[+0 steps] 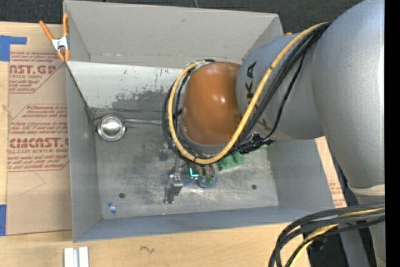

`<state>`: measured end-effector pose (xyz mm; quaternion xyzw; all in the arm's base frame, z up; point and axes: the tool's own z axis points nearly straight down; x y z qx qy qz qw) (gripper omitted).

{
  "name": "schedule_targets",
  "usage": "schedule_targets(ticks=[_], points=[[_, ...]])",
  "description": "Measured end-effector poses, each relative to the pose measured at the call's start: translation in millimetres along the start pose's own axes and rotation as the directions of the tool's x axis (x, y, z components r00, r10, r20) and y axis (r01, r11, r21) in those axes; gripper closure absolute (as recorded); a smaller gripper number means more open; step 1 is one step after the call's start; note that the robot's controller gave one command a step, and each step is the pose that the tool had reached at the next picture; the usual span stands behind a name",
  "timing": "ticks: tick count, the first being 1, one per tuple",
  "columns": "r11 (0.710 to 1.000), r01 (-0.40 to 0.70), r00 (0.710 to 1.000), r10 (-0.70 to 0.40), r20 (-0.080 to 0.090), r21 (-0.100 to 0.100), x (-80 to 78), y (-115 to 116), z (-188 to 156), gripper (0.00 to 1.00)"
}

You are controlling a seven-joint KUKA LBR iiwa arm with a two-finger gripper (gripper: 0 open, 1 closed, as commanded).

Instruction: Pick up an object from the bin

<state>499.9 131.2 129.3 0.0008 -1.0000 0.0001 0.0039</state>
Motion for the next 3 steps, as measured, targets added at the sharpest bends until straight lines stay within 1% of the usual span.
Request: schedule_targets(ticks=[1, 2, 3], points=[[0.973, 0.230, 0.973, -0.230, 0.009, -0.003, -69.8, -68.9, 55.4, 0.00], [0.973, 0.232, 0.973, -0.232, 0.007, -0.001, -70.0, -69.6, 53.0, 1.00], [0.919, 0.395, 0.919, -0.395, 0.016, 0.010, -79.6, -186.9, -121.7, 1.00]])
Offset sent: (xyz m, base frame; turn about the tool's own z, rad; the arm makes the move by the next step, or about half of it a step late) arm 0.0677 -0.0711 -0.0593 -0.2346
